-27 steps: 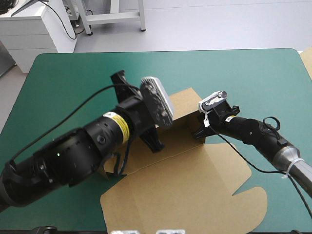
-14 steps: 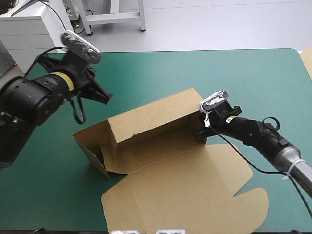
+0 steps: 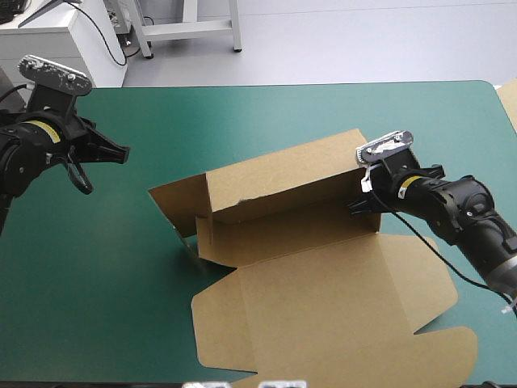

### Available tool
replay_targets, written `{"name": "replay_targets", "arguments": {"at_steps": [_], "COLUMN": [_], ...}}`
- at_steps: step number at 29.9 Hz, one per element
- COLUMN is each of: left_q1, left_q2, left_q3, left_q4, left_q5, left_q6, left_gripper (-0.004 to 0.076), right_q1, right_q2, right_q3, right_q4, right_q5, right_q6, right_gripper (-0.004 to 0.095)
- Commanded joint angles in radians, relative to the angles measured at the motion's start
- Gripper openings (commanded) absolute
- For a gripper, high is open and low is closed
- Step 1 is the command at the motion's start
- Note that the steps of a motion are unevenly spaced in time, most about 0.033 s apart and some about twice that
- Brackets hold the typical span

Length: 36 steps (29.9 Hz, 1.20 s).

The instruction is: Fold the box

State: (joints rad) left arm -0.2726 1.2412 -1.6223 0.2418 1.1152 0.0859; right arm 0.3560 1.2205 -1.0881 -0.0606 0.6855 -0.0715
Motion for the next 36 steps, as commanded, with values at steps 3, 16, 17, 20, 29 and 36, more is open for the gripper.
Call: {"name": "replay_targets", "arguments": {"at_steps": [3,16,17,20,29,36], "left_q1": [0.002,0.002,0.002,0.002,0.002,0.002], "left_q2": [-0.031,-0.031,-0.031,-0.031,-0.033,-0.033], "left_q3": [0.021,0.028,0.028,0.029,0.029,0.029], "left_q4": [0.006,0.156,0.154,0.151,0.143,0.127], "left_q5": [-0.097,-0.109,-0.109,-0.109,-0.109,-0.107], "left_q6": [-0.001,-0.076,-0.076,-0.086,-0.102,-0.103], "left_gripper": [0.0015,0.0013,0.0012,0.0012,0.0012,0.0012], "right_q1": [0.002,-0.065,-0.075,-0.103,-0.117,-0.117], "right_q2": [0.010,0.352,0.379,0.470,0.644,0.680], "right_q3": [-0.118,-0.347,-0.384,-0.486,-0.693,-0.723], "right_q4": [-0.032,0.003,0.009,0.034,0.040,0.049], "right_q5": [0.110,0.211,0.219,0.231,0.242,0.222], "right_q6": [0.065,0.090,0.082,0.044,0.015,0.012], "right_gripper": [-0.0018,-0.0019,-0.0019,-0.0020,0.0003,0.0516]}}
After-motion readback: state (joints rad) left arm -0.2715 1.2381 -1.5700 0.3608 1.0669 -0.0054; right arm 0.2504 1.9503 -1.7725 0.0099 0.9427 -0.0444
